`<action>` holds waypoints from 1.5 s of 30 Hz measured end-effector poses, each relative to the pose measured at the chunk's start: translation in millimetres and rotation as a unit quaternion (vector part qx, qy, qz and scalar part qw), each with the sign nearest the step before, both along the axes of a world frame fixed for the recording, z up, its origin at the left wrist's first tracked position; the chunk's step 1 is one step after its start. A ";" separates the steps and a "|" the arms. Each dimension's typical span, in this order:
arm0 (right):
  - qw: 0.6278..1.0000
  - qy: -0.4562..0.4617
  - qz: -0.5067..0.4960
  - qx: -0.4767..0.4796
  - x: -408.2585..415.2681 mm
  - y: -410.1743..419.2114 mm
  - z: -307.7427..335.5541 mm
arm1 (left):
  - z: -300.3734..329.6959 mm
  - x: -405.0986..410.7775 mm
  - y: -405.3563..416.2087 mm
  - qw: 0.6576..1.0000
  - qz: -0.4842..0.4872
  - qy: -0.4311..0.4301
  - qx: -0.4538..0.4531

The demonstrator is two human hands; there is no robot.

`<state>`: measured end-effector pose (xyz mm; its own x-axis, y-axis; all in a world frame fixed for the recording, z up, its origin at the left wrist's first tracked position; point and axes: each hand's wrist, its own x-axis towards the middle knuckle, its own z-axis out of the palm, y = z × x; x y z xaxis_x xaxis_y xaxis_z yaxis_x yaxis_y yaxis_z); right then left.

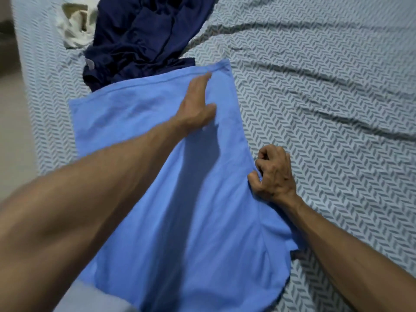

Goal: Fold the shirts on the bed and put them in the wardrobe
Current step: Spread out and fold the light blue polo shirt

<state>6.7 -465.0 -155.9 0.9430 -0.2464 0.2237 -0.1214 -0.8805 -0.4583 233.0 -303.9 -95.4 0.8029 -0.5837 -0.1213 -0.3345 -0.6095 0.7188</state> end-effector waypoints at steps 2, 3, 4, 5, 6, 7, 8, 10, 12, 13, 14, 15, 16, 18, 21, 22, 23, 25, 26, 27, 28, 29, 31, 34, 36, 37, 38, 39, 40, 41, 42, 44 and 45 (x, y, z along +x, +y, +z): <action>1.000 0.005 -0.004 0.004 -0.6 2.4 6.9 | 1.4 -45.0 47.5 1.000 -0.007 -0.020 0.002; 1.000 0.017 -0.007 0.003 -0.7 2.1 8.1 | -0.5 -65.9 71.1 1.000 -0.002 -0.026 0.004; 1.000 0.025 -0.011 0.004 -1.1 4.2 11.4 | 0.8 -85.8 98.5 0.999 0.014 -0.031 0.009; 0.999 0.035 -0.018 0.007 -1.0 5.3 15.2 | 1.9 -102.0 123.9 0.999 0.040 -0.024 0.021; 0.998 0.045 -0.032 0.010 -1.2 6.4 18.2 | 2.8 -115.4 147.3 0.996 0.075 -0.013 0.038; 0.998 0.056 -0.040 0.007 0.4 15.2 25.8 | 7.0 -128.9 177.7 0.991 0.123 -0.008 0.049; 0.995 0.079 -0.059 0.000 0.7 19.0 31.4 | 9.6 -138.7 196.7 0.985 0.166 -0.001 0.056; 0.985 0.133 -0.094 -0.055 2.8 48.1 46.3 | 19.1 -161.3 246.0 0.965 0.254 0.004 0.063; 0.978 0.131 -0.121 -0.107 3.9 74.7 56.5 | 22.6 -175.0 274.5 0.944 0.321 0.009 0.076; 0.981 0.107 -0.098 -0.129 3.2 93.7 59.1 | 23.5 -182.8 287.5 0.930 0.356 0.020 0.084; 0.986 0.076 -0.050 -0.140 5.2 118.8 60.3 | 24.2 -191.0 302.3 0.915 0.393 0.039 0.085; 0.988 0.049 0.003 -0.146 6.2 142.9 59.6 | 22.6 -197.4 313.7 0.902 0.418 0.066 0.085; 0.989 0.029 0.059 -0.131 7.0 166.8 57.1 | 19.3 -203.0 322.3 0.897 0.425 0.091 0.085; 0.981 0.026 0.184 -0.062 3.0 220.4 56.4 | 14.4 -217.6 339.9 0.893 0.425 0.117 0.090; 0.937 0.096 0.335 -0.004 -7.8 285.7 54.4 | 11.9 -239.4 357.0 0.891 0.416 0.140 0.112; 0.921 0.120 0.371 -0.011 -11.3 304.0 53.0 | 10.9 -245.8 363.0 0.892 0.408 0.147 0.132; 0.909 0.146 0.391 -0.016 -15.0 319.0 52.8 | 10.6 -251.0 368.1 0.891 0.399 0.152 0.152; 0.908 0.169 0.382 -0.030 -17.6 330.6 54.7 | 11.3 -252.9 370.3 0.891 0.387 0.151 0.183; 0.911 0.179 0.369 -0.042 -15.5 332.6 54.1 | 12.0 -253.5 371.7 0.889 0.388 0.148 0.193; 0.913 0.195 0.355 -0.054 -10.8 334.6 53.7 | 12.2 -253.3 374.0 0.887 0.391 0.142 0.198; 0.914 0.212 0.341 -0.057 -5.7 334.5 55.2 | 12.1 -253.2 374.7 0.886 0.394 0.129 0.206; 0.918 0.224 0.323 -0.052 1.9 332.8 57.0 | 12.1 -252.0 373.9 0.888 0.393 0.108 0.214; 0.936 0.220 0.274 -0.028 21.0 330.0 65.7 | 12.2 -248.0 369.6 0.901 0.373 0.045 0.219; 0.962 0.175 0.210 0.012 72.6 328.3 76.4 | 5.7 -227.0 358.4 0.941 0.302 -0.037 0.147; 0.969 0.158 0.188 0.024 113.8 328.3 83.0 | 6.0 -210.7 350.2 0.959 0.270 -0.005 0.087; 0.970 0.156 0.186 0.028 136.7 329.1 83.6 | 7.0 -201.5 346.4 0.960 0.270 0.025 0.075; 0.970 0.154 0.187 0.035 157.3 331.3 86.3 | 8.9 -193.6 345.1 0.958 0.276 0.048 0.065; 0.969 0.155 0.187 0.040 177.0 333.6 85.7 | 10.0 -184.9 344.5 0.954 0.285 0.072 0.065; 0.969 0.157 0.188 0.043 194.3 335.8 84.7 | 11.6 -178.4 344.5 0.951 0.288 0.091 0.065; 0.968 0.160 0.190 0.042 209.4 337.4 83.1 | 12.2 -172.8 345.4 0.950 0.284 0.112 0.070; 0.967 0.166 0.188 0.042 227.3 339.6 80.4 | 10.8 -164.2 346.8 0.948 0.280 0.131 0.068; 0.965 0.185 0.185 0.035 259.2 345.7 77.4 | 6.0 -150.1 351.1 0.945 0.274 0.173 0.040; 0.963 0.196 0.185 0.027 269.9 348.2 75.6 | 6.4 -148.0 352.5 0.943 0.271 0.193 0.027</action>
<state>276.6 -116.8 -80.3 0.9779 0.1209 -0.1707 0.0228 -0.8728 -0.4876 85.0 48.6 -89.0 0.8715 -0.0845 -0.4830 0.3168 -0.6548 0.6862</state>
